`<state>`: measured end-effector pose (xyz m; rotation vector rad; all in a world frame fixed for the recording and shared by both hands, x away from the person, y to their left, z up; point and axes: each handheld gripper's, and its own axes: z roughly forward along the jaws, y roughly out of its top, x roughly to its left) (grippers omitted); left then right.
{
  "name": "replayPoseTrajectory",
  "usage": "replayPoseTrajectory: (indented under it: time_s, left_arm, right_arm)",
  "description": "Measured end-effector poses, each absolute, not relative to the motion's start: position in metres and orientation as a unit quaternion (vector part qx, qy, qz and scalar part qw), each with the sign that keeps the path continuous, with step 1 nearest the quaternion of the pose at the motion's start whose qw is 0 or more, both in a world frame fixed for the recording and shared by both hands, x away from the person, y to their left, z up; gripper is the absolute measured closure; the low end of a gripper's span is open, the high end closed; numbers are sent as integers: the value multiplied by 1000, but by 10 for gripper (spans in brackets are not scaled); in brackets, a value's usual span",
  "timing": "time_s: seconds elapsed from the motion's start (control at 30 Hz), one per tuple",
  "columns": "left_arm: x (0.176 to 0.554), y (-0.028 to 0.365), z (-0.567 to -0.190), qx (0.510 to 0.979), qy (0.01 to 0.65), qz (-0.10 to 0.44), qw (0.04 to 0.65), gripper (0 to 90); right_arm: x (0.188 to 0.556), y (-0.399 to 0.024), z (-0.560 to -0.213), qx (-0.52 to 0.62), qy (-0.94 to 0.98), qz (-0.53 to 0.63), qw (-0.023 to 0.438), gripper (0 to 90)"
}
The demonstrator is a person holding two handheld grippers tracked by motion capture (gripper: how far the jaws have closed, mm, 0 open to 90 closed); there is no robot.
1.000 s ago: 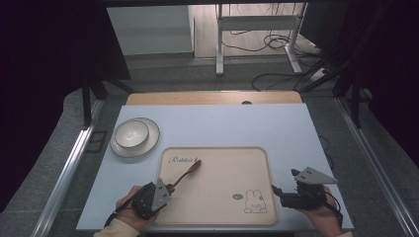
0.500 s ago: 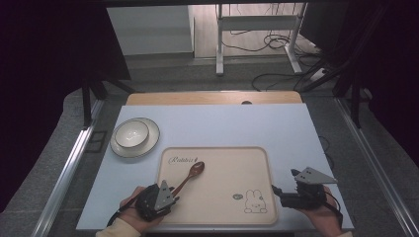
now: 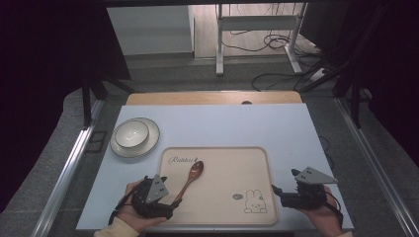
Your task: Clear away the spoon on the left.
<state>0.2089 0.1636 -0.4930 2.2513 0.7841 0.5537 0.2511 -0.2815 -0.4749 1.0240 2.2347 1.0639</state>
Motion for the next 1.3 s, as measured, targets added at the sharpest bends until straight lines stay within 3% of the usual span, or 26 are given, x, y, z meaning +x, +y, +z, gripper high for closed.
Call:
replayPoseTrajectory:
  time_s: [0.47, 1.3]
  left_arm:
    - [216, 179, -474, 813, 355, 219, 407, 163]
    - [206, 259, -480, 746, 475, 258, 389, 185]
  right_arm:
    - [250, -288, -474, 375, 804, 403, 226, 139]
    - [257, -287, -477, 376, 809, 393, 222, 139]
